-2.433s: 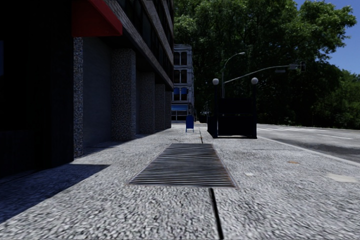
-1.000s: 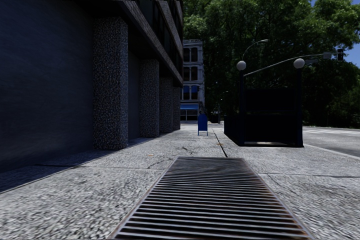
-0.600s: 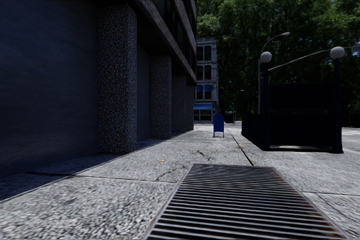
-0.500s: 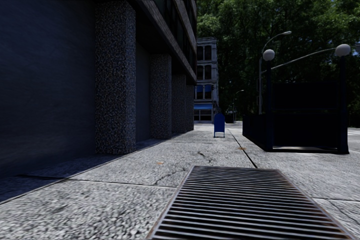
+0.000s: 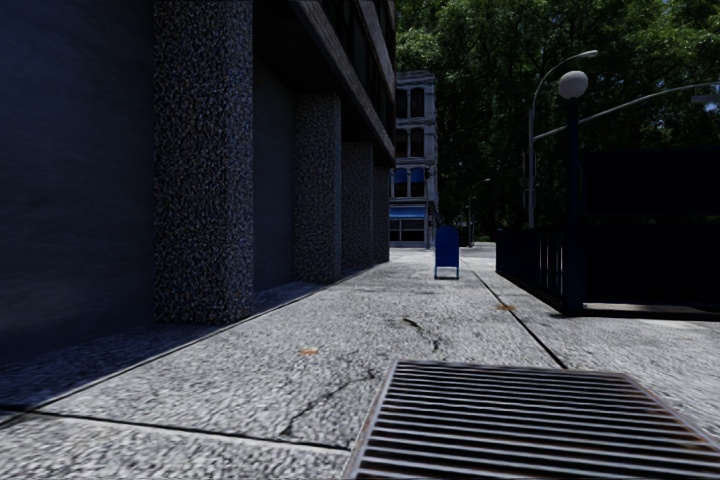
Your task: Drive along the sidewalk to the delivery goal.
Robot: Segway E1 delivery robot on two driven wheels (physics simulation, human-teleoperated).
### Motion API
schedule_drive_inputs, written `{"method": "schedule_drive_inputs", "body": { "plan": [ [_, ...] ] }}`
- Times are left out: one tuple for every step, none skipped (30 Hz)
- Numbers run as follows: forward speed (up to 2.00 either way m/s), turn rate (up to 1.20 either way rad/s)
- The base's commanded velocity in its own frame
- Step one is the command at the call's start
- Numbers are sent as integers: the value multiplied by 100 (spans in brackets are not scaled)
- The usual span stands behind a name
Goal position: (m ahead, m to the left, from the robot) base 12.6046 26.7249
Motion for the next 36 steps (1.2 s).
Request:
{"method": "schedule_drive_inputs", "body": {
  "plan": [
    [159,0],
    [159,0],
    [159,0],
    [159,0],
    [159,0],
    [159,0],
    [159,0],
    [159,0],
    [159,0],
    [159,0],
    [159,0],
    [159,0],
    [159,0],
    [159,0],
    [159,0],
    [159,0],
    [159,0],
    [159,0],
    [159,0],
    [159,0],
    [159,0],
    [159,0],
    [159,0],
    [159,0],
    [159,0],
    [159,0],
    [159,0],
    [159,0],
    [159,0],
    [159,0],
    [159,0],
    [159,0],
    [159,0],
    [159,0],
    [159,0],
    [159,0]
  ]
}}
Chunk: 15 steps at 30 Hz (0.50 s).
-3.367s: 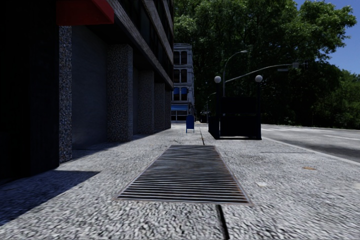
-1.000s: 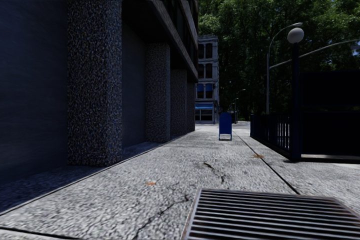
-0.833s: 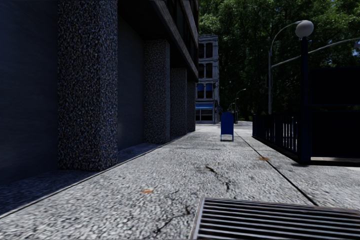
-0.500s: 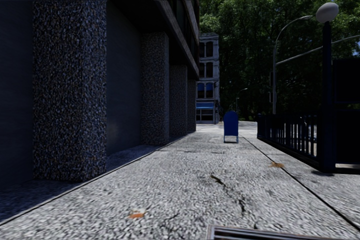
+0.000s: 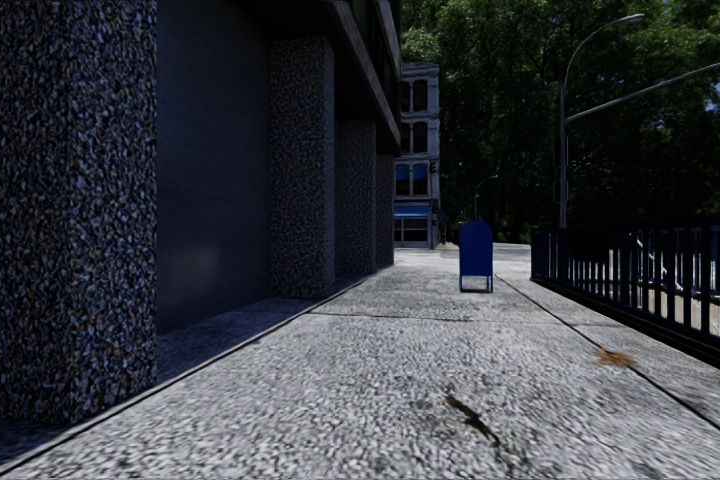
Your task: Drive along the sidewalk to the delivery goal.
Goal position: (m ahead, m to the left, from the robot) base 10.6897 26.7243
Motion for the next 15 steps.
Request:
{"method": "schedule_drive_inputs", "body": {
  "plan": [
    [159,0],
    [159,0],
    [159,0],
    [159,0],
    [159,0],
    [159,0],
    [159,0],
    [159,0],
    [159,0],
    [159,0],
    [159,0],
    [159,0],
    [159,0],
    [159,0],
    [159,0]
  ]
}}
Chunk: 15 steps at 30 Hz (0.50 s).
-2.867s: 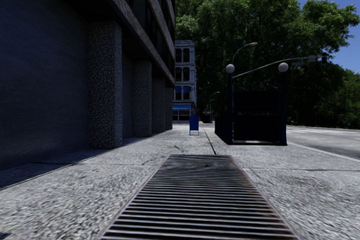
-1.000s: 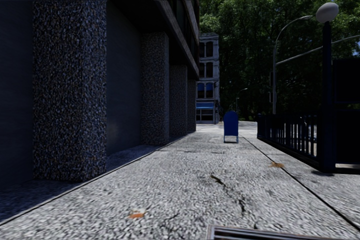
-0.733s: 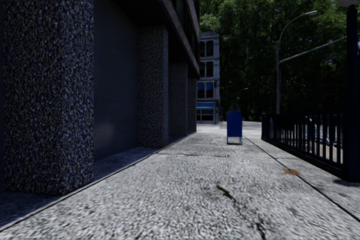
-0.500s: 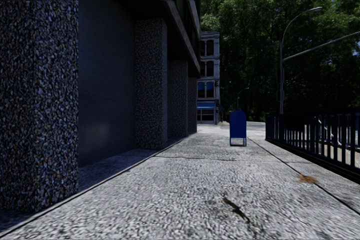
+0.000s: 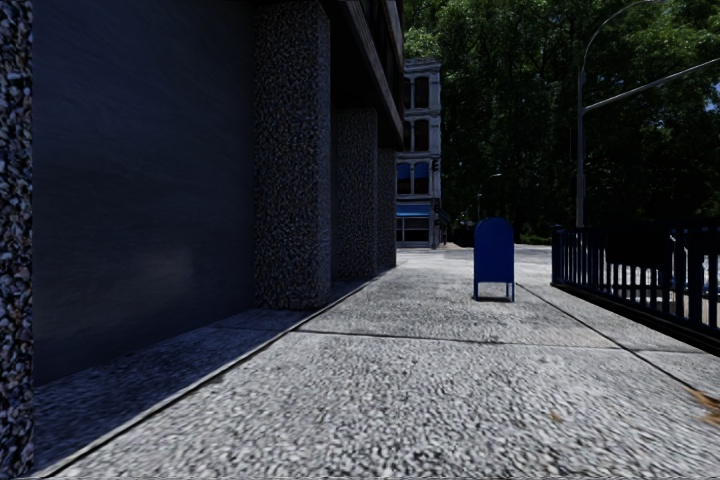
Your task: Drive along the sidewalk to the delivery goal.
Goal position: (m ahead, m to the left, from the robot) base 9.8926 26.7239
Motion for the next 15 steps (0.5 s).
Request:
{"method": "schedule_drive_inputs", "body": {
  "plan": [
    [159,0],
    [159,0],
    [159,0],
    [159,0],
    [159,0],
    [159,0],
    [159,0],
    [159,0],
    [159,0],
    [159,0],
    [159,0],
    [159,0],
    [159,0],
    [159,0],
    [159,0]
  ]
}}
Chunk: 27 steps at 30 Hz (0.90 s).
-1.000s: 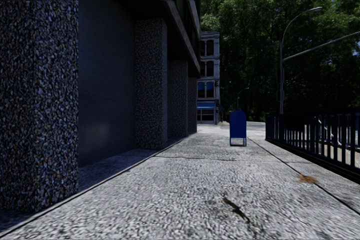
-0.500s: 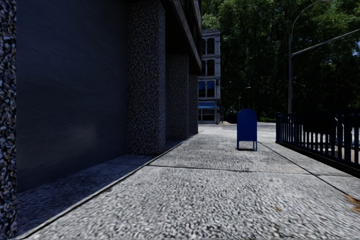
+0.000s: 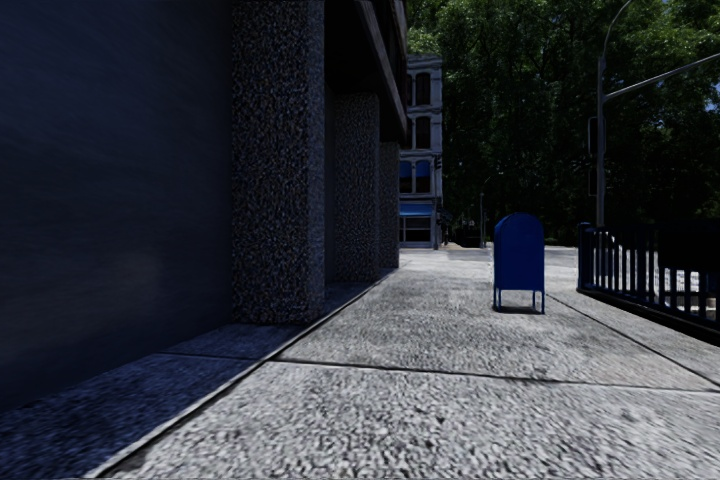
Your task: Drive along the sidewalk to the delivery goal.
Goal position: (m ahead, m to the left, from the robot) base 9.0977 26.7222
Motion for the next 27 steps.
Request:
{"method": "schedule_drive_inputs", "body": {
  "plan": [
    [159,0],
    [159,0],
    [159,0],
    [159,0],
    [159,0],
    [159,0],
    [159,0],
    [159,0],
    [159,0],
    [159,0],
    [159,0],
    [159,-8],
    [159,-8],
    [159,-18],
    [159,-21],
    [159,-24],
    [159,-26],
    [159,-26],
    [159,-27],
    [159,-28],
    [159,-28],
    [159,-18],
    [159,-4],
    [159,0],
    [159,0],
    [159,0],
    [159,0]
  ]
}}
